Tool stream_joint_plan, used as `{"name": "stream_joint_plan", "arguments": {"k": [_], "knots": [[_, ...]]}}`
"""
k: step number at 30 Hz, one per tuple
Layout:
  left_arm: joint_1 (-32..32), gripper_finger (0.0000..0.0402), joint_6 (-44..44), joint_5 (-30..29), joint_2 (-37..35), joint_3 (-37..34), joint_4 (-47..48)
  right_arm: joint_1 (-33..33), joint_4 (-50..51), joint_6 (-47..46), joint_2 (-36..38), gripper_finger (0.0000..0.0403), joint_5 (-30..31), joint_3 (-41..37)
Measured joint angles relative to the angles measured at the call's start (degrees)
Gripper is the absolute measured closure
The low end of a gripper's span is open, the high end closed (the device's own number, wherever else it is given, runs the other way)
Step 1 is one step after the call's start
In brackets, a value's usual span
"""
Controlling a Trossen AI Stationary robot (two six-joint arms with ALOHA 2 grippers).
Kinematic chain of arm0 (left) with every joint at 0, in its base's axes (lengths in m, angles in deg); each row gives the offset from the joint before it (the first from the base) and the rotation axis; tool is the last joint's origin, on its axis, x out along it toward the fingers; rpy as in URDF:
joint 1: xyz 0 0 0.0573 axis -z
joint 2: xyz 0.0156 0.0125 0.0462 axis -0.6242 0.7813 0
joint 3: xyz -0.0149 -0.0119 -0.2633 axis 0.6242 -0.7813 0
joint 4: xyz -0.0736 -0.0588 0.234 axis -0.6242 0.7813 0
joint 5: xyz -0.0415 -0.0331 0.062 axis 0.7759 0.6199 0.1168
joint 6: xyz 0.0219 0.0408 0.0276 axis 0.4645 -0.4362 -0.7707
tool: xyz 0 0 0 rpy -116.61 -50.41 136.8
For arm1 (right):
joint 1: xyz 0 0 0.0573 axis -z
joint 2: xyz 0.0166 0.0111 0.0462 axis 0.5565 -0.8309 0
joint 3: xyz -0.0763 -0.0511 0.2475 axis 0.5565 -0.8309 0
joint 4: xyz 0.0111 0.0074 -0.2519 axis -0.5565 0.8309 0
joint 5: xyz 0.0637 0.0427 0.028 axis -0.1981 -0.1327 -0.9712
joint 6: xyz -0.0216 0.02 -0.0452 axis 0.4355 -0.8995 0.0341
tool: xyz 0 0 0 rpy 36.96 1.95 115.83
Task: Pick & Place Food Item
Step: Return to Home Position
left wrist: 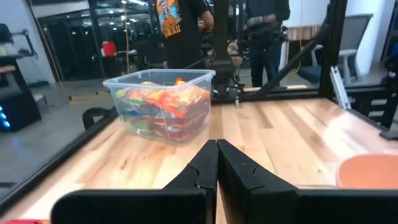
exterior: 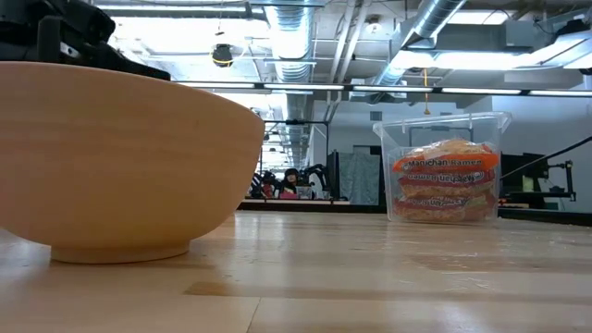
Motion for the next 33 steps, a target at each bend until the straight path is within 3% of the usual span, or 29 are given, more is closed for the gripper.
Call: {"name": "stream_joint_plan", "arguments": {"k": [9,17,23,25,27,33], "knots": [[0.00,0.0402,1.34,0.00,0.00,0.00,-0.03,3.06,-0.76,-0.59,0.71,0.0403,-1.23,0.02],[0.00,0.0402,1.36,-0.02,0.00,0.00,0.00,2.61,-6.41,-1.88,-3.25,0.0403,3.31,0.16],[0.00,0.0402,1.38,0.00,-0.04,0.00,-0.06,2.09,1.74,1.15,-5.34,0.0403,4.24,-1.85],[0.00,0.0402,1.38,-0.01,-0.06,0.00,-0.16,1.05,1.35,2.32,-1.03,0.0403,4.31,-7.36],[0.00,0.0402,1.38,0.00,-0.04,0.00,-0.25,0.19,-6.95,1.99,5.40,0.0403,4.03,-15.65],[0.00,0.0401,1.38,0.00,-0.04,0.00,-0.49,-0.22,-30.65,-5.25,26.12,0.0403,9.22,-48.25]]}}
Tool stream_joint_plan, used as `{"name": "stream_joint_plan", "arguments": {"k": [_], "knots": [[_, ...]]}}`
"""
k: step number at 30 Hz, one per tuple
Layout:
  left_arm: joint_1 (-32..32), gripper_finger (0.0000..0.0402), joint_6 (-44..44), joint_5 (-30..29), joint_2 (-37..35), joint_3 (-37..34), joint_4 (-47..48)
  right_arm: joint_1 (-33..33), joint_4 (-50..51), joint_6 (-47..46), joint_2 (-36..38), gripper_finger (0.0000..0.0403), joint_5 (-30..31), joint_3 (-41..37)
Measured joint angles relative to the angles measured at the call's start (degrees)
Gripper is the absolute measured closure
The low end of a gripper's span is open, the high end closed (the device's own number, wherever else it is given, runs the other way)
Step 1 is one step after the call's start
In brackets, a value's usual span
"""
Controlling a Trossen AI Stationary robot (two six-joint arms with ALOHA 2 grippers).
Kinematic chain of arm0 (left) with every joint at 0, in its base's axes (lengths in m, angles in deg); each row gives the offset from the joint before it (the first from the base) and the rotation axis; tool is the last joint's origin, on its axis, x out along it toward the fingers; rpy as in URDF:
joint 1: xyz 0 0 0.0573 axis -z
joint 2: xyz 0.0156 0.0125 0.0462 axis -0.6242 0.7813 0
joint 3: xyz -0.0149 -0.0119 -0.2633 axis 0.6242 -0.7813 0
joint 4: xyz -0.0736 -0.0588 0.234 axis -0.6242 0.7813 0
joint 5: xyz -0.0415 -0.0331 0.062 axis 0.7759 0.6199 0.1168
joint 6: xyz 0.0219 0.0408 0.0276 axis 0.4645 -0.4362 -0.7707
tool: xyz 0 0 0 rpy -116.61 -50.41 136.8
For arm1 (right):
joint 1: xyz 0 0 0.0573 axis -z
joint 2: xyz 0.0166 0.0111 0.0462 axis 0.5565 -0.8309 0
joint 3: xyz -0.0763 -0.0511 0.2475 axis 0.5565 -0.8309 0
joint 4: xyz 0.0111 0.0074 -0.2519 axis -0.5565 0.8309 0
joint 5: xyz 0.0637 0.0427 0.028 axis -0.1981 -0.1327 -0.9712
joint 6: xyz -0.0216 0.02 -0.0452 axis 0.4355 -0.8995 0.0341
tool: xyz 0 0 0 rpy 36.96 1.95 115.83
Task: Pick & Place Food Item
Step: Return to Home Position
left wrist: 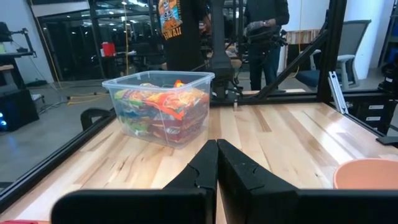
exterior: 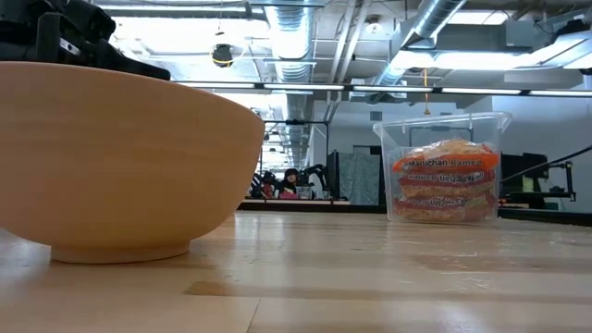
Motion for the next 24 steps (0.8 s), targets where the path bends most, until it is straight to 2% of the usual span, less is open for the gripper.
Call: {"name": "stream_joint_plan", "arguments": {"k": [7,11,17,24], "knots": [[0.01,0.0402,0.00,0.00,-0.02,0.00,-0.10,-0.17,-17.77,-8.75,19.52,0.0403,-0.37,-29.39],[0.00,0.0402,0.00,-0.01,-0.02,0.00,-0.12,-0.12,-23.94,-10.03,29.14,0.0403,-0.09,-42.06],[0.02,0.0402,0.00,0.00,-0.01,0.00,-0.11,0.46,-28.40,-10.05,40.20,0.0403,0.41,-56.46],[0.02,0.0402,0.00,0.00,0.00,0.00,-0.11,1.83,-31.09,-4.37,47.58,0.0403,-0.24,-66.14]]}}
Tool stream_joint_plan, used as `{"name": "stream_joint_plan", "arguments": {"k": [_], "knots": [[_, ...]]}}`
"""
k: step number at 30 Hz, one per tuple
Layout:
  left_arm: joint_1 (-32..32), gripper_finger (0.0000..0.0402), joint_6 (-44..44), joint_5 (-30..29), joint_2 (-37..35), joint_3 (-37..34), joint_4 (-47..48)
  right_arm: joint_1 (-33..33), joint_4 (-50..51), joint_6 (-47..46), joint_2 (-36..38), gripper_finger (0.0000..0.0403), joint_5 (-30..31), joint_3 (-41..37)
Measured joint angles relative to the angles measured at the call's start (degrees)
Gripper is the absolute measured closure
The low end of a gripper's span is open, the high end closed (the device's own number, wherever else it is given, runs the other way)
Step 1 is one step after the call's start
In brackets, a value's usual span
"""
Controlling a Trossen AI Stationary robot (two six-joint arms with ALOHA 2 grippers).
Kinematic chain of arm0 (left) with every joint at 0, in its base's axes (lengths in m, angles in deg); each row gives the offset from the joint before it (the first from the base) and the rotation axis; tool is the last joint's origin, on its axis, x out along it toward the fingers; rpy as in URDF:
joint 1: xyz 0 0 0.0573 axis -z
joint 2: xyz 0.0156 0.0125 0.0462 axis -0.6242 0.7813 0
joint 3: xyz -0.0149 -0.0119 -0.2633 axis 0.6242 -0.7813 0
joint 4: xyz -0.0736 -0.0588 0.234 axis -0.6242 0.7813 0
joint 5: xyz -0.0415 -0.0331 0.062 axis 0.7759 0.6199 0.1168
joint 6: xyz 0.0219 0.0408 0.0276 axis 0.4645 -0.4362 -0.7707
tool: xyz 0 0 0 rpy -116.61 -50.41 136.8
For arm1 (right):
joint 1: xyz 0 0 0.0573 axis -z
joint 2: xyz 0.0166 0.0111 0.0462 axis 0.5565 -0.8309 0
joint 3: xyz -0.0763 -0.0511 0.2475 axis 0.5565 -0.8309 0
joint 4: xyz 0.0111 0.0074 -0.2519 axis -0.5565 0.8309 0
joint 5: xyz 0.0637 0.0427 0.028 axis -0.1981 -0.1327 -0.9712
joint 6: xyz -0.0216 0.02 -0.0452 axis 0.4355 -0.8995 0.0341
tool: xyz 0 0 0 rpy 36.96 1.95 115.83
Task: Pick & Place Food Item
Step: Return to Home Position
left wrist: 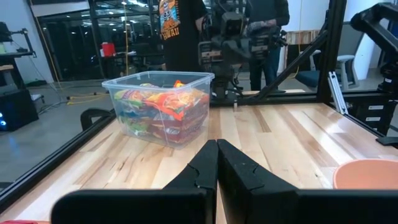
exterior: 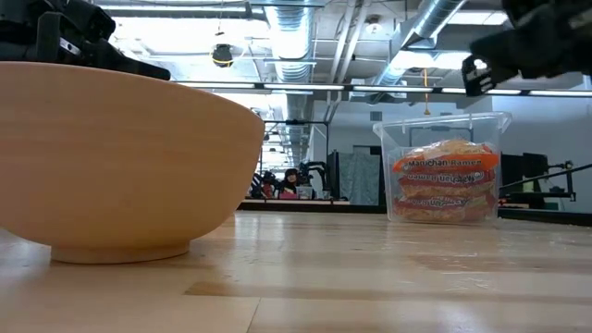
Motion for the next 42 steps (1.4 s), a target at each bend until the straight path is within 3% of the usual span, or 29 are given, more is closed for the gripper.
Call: {"name": "stream_joint_plan", "arguments": {"k": [14,29,42], "knots": [[0.00,0.0402,0.01,0.00,0.00,0.00,-0.01,2.48,0.67,1.20,13.15,0.0403,0.66,-9.74],[0.00,0.0402,0.02,-0.02,0.00,0.00,-0.02,5.13,12.78,5.40,30.44,0.0403,9.58,-10.21],[0.00,0.0401,0.01,-0.01,-0.01,0.00,-0.02,4.73,12.78,-1.57,31.43,0.0403,9.44,-10.26]]}}
